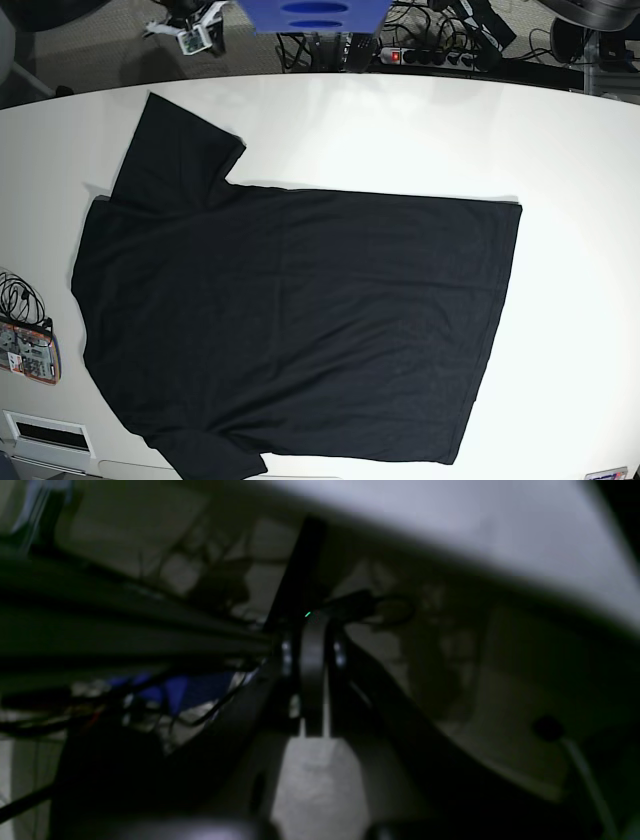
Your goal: Fold the T-shirt properly
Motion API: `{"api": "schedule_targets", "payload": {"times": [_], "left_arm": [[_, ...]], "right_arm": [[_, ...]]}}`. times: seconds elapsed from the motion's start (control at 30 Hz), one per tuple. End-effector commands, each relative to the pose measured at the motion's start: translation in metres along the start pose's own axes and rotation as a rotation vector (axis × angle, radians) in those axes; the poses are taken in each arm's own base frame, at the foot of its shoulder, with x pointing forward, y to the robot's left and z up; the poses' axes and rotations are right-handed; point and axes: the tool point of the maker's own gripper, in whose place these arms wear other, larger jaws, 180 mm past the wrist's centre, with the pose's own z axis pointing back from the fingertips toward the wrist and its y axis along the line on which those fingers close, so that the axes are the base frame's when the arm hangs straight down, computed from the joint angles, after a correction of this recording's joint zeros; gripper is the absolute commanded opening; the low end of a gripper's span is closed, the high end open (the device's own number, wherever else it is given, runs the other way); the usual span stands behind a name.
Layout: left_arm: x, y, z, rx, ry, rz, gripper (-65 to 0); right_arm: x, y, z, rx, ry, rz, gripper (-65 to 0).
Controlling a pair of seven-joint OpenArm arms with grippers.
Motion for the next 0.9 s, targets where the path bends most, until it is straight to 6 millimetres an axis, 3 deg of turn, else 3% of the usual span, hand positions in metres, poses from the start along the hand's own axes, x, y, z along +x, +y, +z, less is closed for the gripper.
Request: {"api": "schedule_targets", "payload": {"times": [0.0, 0.2, 0.37, 0.57, 0.77, 0.87], "left_arm": [[0.006, 0.008, 0.005, 0.020, -0.015, -0.016, -65.0], [0.004, 0.052, 0.009, 0.118, 0.006, -0.096, -65.0], [0.019, 0.085, 0.014, 0.205, 0.010, -0.143, -65.0], [0.021, 0.143, 0.014, 0.326, 0.008, -0.284, -65.0], [0.018, 0.173, 0.014, 0.379, 0.018, -0.367, -64.7], [0.012, 0.191, 0.012, 0.422, 0.069, -0.385, -64.7]], "right_arm": [[0.001, -0.004, 0.008, -0.015, -0.010, -0.005, -65.0], [0.030, -0.036, 0.019, -0.124, -0.084, -0.012, -65.0], [0.046, -0.042, 0.028, -0.151, -0.120, -0.006, -65.0], [0.065, -0.055, 0.033, -0.186, -0.167, 0.013, -65.0], [0.068, -0.062, 0.035, -0.206, -0.175, 0.023, -65.0], [0.079, -0.067, 0.039, -0.221, -0.198, 0.034, -64.8]]}}
